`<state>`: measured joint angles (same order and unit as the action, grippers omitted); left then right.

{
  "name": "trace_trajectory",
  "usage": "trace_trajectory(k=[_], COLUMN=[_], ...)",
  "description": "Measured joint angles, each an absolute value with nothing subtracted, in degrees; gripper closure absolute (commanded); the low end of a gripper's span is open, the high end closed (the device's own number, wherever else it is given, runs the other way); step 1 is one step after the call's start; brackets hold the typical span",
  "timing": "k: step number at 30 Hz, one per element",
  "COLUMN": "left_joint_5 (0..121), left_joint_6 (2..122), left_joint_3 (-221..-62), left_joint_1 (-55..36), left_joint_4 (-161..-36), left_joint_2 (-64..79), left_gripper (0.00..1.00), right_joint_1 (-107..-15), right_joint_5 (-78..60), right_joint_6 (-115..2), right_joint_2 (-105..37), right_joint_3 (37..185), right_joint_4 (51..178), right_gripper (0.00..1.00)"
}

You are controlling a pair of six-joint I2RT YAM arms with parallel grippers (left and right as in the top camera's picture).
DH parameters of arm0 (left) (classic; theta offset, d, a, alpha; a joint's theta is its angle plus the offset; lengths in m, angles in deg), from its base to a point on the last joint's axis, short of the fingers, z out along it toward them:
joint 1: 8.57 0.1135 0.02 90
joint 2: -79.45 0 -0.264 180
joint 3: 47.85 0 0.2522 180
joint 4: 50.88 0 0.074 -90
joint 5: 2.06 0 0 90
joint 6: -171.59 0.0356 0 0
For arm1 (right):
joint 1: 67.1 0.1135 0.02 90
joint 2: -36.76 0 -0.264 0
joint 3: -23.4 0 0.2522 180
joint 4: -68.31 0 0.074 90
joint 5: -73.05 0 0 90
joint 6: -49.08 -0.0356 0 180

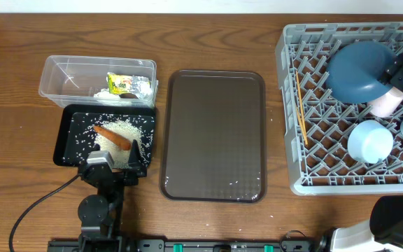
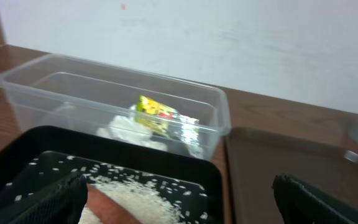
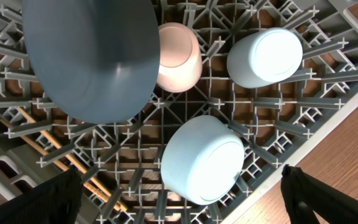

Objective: Sort waste into correct bins and load items into the dishwasher rack

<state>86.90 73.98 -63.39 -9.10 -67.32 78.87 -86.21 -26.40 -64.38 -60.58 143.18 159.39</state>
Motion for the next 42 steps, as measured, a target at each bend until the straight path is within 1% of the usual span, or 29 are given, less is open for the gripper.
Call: trace_trajectory(k=[9,42], left_joint_5=[89.61,89.85], left_joint_6=[73.98,73.98], left_joint_3=[-63.39,-63.39], left_joint_1=[-9.10,-9.10], left_joint_4=[-67.15,-67.13], left_joint_2=[78.87,78.87], left_gripper=[0.02,0.02], right_joint_1=[-86.21,-86.21], right_joint_5=[-26.38,-26.38], right_joint_6=[-64.38,-64.38], right_joint_2=[-60.60,-60.58], right_joint_3=[143.18,143.18], right_joint_4=[159.39,159.39], right_gripper=[0.01,0.01])
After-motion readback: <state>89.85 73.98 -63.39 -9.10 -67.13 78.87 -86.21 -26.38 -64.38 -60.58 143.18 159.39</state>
